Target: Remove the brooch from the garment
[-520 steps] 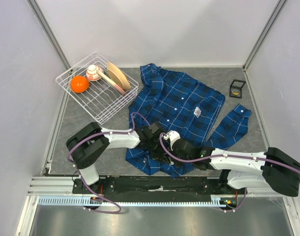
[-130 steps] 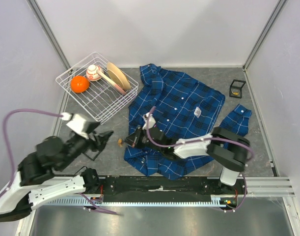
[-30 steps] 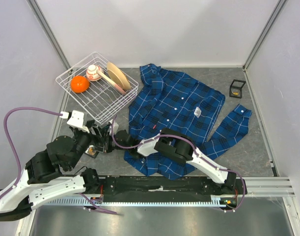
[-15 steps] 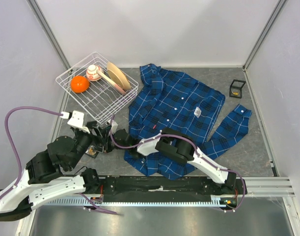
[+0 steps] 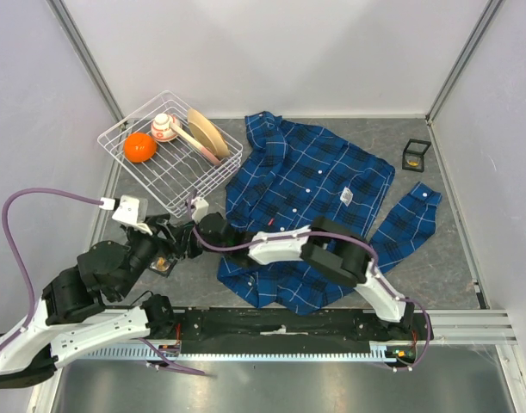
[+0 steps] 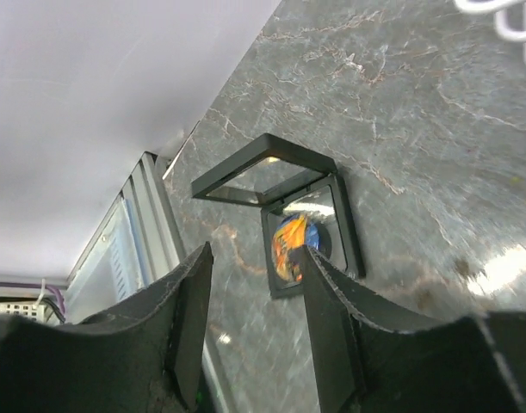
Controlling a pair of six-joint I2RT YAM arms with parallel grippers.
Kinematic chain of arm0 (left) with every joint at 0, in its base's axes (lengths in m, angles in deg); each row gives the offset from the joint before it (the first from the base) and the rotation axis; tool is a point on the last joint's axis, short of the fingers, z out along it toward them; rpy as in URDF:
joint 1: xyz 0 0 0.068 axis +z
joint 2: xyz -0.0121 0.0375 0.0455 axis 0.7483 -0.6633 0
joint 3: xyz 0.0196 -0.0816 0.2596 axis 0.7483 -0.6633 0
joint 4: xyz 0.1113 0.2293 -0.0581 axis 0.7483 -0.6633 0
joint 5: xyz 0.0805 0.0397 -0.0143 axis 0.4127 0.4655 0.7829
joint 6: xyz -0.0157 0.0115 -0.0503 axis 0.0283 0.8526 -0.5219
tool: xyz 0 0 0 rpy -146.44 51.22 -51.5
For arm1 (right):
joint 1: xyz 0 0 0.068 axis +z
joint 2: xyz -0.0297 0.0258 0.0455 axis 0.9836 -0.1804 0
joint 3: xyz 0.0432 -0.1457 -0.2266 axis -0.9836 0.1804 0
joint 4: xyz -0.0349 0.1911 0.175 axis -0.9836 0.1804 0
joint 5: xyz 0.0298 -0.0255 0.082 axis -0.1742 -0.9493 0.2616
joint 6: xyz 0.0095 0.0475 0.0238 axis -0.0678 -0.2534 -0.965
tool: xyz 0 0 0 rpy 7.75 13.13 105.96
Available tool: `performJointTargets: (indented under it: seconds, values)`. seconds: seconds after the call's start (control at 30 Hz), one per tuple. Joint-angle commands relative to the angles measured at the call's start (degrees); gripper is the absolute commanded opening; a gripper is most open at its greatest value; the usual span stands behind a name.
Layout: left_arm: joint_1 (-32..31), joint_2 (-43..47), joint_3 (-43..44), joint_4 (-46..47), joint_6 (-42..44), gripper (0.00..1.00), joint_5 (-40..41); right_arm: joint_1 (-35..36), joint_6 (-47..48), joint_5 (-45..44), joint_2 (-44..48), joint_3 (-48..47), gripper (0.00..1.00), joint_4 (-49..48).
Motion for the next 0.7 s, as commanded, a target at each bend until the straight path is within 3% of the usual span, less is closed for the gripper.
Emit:
performJointTargets:
  seconds: [0.0, 0.2, 0.33, 0.5, 0.63, 0.67]
  values:
    - [-0.2, 0.0, 1.2, 1.0, -4.1, 0.72, 0.8, -0.5, 6.8, -9.1, 12.7, 3.2, 0.54, 16.4]
    - [-0.2, -1.2, 0.8, 6.3, -4.7, 0.72, -1.0, -1.6, 11.6, -20.6, 36.7, 22.6, 0.55, 32.3]
    - [-0.2, -2.2, -1.7, 11.6, -4.7, 0.73, -4.1, -1.6, 13.5, -33.2, 60.2, 33.6, 0.57, 48.3]
    - [-0.2, -2.8, -3.8, 18.2, -5.1, 0.73, -7.8, -1.6, 14.6, -41.1, 84.2, 35.2, 0.66, 67.4]
    - [-0.2, -2.8, -2.2, 21.2, -4.8, 0.73, -11.1, -1.6, 15.6, -44.0, 102.8, 30.3, 0.78, 69.4]
    - [-0.2, -2.8, -1.4, 21.8, -4.1, 0.74, -13.1, -1.6, 15.9, -44.9, 104.5, 29.0, 0.98, 69.3]
